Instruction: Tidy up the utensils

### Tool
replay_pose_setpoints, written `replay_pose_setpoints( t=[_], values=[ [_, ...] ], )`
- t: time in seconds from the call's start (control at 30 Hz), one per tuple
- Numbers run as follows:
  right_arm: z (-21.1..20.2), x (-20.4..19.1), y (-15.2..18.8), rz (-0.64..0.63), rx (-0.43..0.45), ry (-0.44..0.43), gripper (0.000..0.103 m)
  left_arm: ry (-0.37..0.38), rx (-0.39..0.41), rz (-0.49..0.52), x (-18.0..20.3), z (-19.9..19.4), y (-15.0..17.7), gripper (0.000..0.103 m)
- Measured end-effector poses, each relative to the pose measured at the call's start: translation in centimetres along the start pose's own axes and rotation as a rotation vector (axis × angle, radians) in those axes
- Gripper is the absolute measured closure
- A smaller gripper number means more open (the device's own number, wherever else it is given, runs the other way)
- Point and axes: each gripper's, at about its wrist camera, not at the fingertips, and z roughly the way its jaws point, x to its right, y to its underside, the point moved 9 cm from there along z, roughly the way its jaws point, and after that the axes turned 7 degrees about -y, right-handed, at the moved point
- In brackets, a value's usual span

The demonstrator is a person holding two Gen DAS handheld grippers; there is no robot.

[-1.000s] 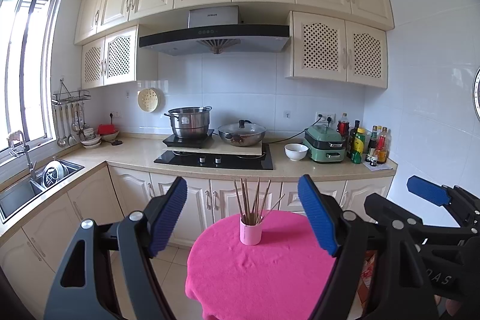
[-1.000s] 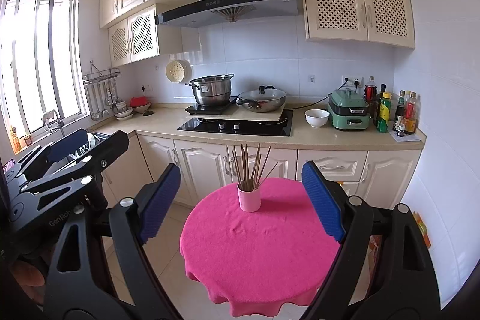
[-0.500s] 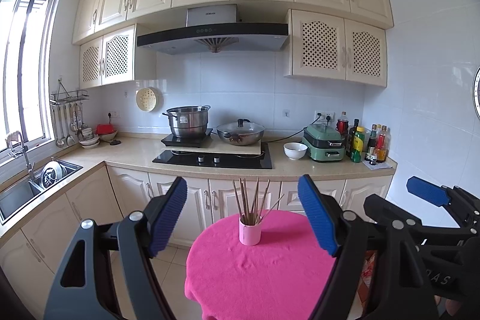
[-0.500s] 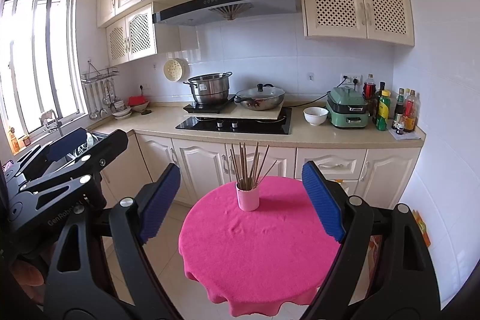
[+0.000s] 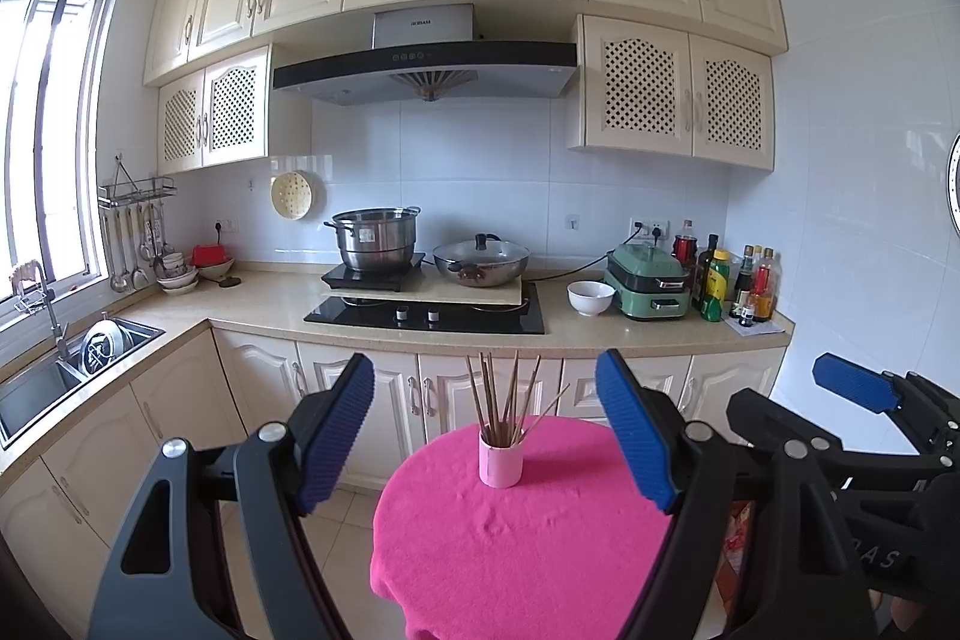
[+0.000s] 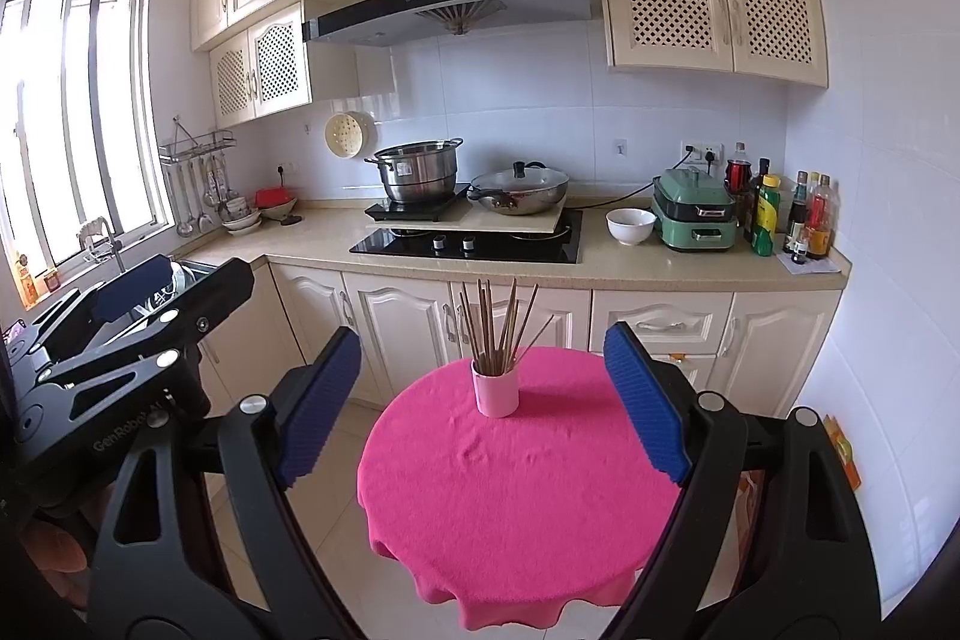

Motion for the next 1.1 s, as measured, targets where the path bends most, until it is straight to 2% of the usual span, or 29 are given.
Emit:
replay_pose_setpoints(
  t=[1.1],
  values=[
    [1.5,-0.8,1.2,0.021,-0.034,0.024,0.021,0.019,-0.026,0.005,-1.4,1.3,0.9,0.028]
  ],
)
